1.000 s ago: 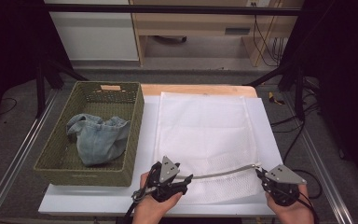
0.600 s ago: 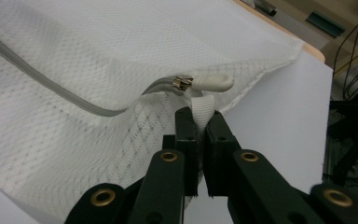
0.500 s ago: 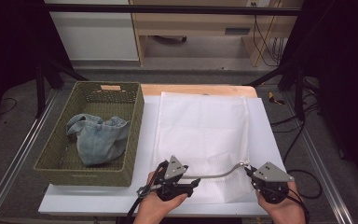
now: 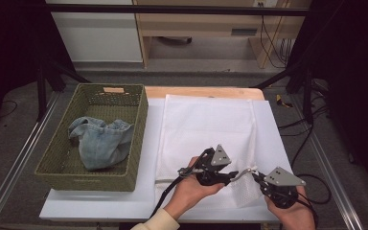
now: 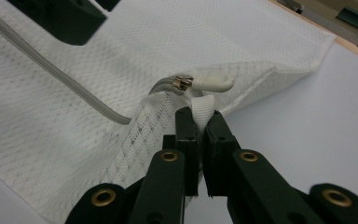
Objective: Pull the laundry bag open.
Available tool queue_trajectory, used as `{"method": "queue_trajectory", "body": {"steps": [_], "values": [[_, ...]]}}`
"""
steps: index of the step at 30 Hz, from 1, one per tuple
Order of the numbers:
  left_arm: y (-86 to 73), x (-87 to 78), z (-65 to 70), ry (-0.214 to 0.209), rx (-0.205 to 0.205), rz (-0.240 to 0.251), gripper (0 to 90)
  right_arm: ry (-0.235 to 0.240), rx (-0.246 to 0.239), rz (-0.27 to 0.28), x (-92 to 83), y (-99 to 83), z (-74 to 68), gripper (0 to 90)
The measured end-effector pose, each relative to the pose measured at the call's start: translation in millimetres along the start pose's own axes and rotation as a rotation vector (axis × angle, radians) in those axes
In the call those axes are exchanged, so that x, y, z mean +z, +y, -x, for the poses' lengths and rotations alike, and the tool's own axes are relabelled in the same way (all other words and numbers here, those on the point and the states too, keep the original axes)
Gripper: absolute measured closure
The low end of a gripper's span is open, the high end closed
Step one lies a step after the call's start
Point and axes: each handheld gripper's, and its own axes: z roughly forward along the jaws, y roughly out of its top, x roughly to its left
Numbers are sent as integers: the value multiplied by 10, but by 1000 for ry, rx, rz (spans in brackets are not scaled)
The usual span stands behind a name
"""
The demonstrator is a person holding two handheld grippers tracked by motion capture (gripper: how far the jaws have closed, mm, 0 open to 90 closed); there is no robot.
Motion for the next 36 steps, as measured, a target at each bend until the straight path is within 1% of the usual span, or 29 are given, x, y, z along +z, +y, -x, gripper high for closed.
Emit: {"method": "queue_trajectory", "body": {"steps": [1,2,3,4,6,11,12,18,20,21,23,24,26,27,30,35,36], "values": [[0,0,0,0,0,0,596,2,0,2,3,5,-13,865],[32,23,-15,-8,-17,10,604,2,-7,6,8,11,-19,865],[32,23,-15,-8,-17,10,614,3,-9,7,12,17,-25,865],[67,31,-21,-17,-11,4,632,2,-9,7,15,23,-32,865],[102,41,-20,-22,-14,13,644,4,-12,7,22,31,-48,865],[165,72,-34,-39,-9,11,697,6,-22,15,34,36,-66,865],[196,96,-36,-55,-1,8,698,7,-30,15,42,37,-67,865],[247,157,-18,-72,-4,9,694,9,-28,17,51,39,-83,864],[273,181,7,-84,11,-1,694,8,-31,16,50,40,-88,864],[299,206,29,-74,16,-6,694,6,-35,16,46,41,-88,864],[310,215,28,-76,21,-10,694,6,-32,16,38,45,-89,864],[326,234,40,-65,6,-6,697,4,-34,16,36,45,-87,864],[332,246,45,-70,5,-7,703,5,-34,15,29,43,-84,864],[336,273,60,-79,11,-14,703,5,-32,16,25,43,-84,864],[339,298,72,-78,13,-21,701,5,-32,17,22,46,-85,864],[352,342,70,-76,5,-27,701,5,-31,21,22,53,-90,864],[358,349,71,-72,10,-32,700,4,-31,21,20,54,-90,864]]}}
